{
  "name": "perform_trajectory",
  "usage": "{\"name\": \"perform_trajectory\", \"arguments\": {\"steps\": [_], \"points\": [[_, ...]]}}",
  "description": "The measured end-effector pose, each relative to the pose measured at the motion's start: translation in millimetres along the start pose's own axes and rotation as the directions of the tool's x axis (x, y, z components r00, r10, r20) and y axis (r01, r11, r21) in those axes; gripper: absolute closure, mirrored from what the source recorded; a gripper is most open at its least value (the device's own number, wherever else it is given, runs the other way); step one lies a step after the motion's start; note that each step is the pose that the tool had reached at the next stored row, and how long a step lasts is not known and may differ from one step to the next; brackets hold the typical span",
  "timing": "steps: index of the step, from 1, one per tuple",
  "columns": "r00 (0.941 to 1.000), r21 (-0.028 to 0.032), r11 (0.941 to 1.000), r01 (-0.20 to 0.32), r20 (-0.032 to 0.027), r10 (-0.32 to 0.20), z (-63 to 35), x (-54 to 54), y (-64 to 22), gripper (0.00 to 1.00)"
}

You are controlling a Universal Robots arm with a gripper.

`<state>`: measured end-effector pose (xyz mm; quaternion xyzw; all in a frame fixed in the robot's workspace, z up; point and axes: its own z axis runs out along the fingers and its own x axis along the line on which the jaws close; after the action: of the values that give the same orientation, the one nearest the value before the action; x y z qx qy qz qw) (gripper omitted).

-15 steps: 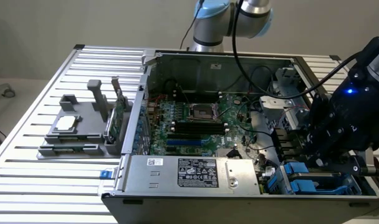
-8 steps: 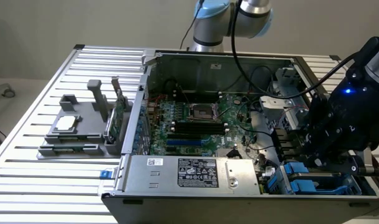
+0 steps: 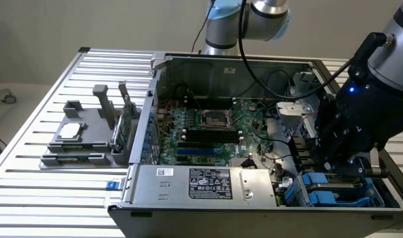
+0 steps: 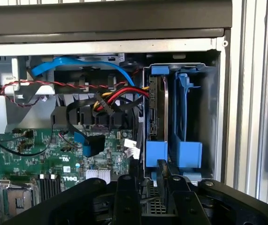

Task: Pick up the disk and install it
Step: 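Insert the second disk wire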

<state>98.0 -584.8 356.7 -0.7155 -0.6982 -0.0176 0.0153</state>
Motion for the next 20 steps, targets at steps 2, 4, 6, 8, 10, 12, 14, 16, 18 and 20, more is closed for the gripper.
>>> {"name": "perform_trajectory", "arguments": {"steps": [2,4,6,8,10,12,14,16,18,20], "points": [[1.0000,-0.0010,1.0000,0.000,0.0094,0.000,-1.7,5.1,-1.6,0.70],[0.9998,-0.0014,1.0000,0.000,0.0184,0.000,-3.8,11.4,-2.7,0.70],[0.9996,-0.0020,1.0000,0.000,0.0272,0.000,-6.1,18.4,-3.4,0.70],[0.9993,-0.0035,1.0000,0.000,0.0379,0.000,-8.5,26.5,-3.7,0.70],[0.9989,-0.0055,1.0000,0.001,0.0472,0.000,-10.4,35.1,-3.9,0.70],[0.9984,-0.0074,1.0000,0.001,0.0557,0.000,-12.1,43.1,-4.1,0.70],[0.9980,-0.0087,1.0000,0.001,0.0630,0.000,-13.7,48.2,-4.2,0.70],[0.9976,-0.0098,1.0000,0.001,0.0693,0.000,-14.7,51.3,-4.2,0.70],[0.9971,-0.0109,0.9999,0.001,0.0757,0.000,-15.0,53.2,-4.0,0.70],[0.9967,-0.0125,0.9999,0.001,0.0814,0.000,-14.9,54.7,-3.5,0.70]]}}
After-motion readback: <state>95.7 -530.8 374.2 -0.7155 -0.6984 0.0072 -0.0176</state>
